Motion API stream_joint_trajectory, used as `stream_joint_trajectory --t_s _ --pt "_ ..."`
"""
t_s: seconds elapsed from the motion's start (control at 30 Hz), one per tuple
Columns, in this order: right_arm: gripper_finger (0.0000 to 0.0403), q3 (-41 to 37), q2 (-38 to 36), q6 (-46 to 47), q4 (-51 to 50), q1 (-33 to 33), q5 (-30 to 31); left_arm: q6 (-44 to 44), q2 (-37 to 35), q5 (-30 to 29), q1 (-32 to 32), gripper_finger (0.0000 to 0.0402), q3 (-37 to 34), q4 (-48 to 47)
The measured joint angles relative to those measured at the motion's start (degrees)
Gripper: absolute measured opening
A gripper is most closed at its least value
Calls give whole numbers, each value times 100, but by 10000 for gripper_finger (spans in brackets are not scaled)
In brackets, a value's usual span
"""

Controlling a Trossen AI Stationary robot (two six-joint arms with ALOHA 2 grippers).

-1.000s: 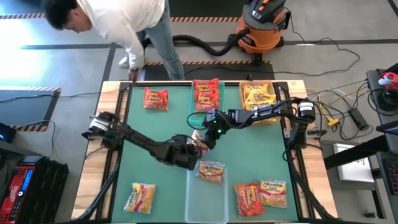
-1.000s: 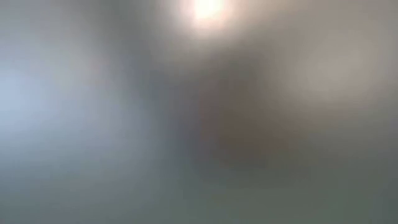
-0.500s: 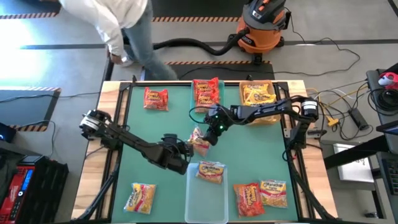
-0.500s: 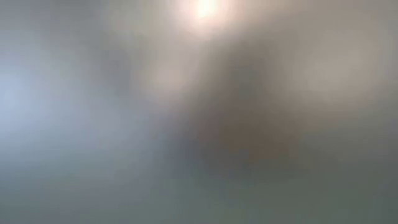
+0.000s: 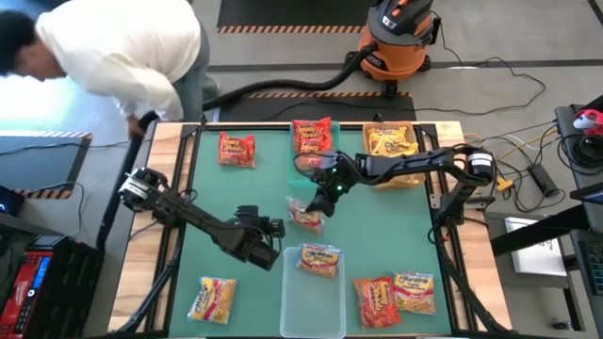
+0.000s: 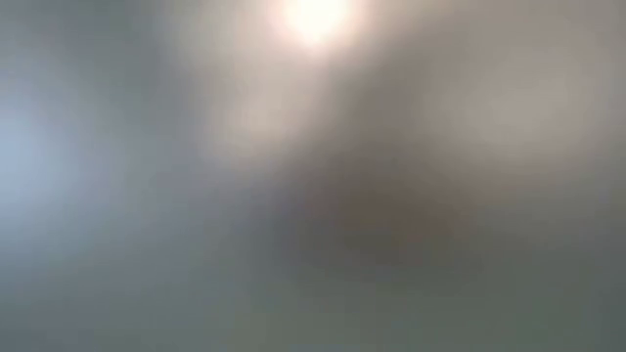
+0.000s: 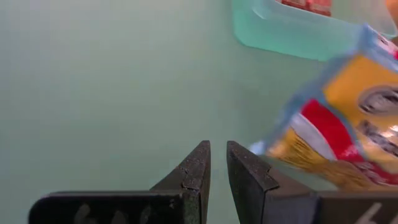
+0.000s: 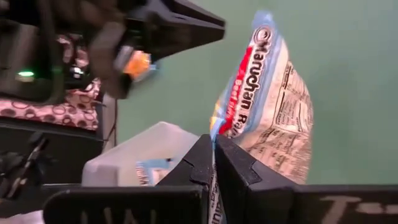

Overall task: Sort Maruchan noodles
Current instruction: Put the blue noodle pack into the transparent bin

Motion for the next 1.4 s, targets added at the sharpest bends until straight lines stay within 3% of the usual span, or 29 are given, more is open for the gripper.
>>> stream_joint_trajectory --t_s 0.27,0.47,0.63,0.87,1.0,1.2,1.4 --pt "8 9 -181 -136 -87 0 4 -222 2 -3 -40 37 0 -95" --pt "16 8 45 -229 -316 0 7 523 4 -275 -45 37 0 1019" --pt "55 8 76 -274 -684 -54 -53 1499 108 -450 153 37 0 2069" --pt "140 7 25 -878 -2076 -154 14 1940 617 -291 501 37 -2 3269" --pt "174 6 25 -1063 -2334 -160 93 1958 736 -294 608 36 -2 3547" --pt "195 4 23 -1139 -2437 -278 620 2580 1017 8 771 36 15 4630" --pt "196 4 -8 -1215 -2519 -432 627 2679 1180 38 936 36 85 4744"
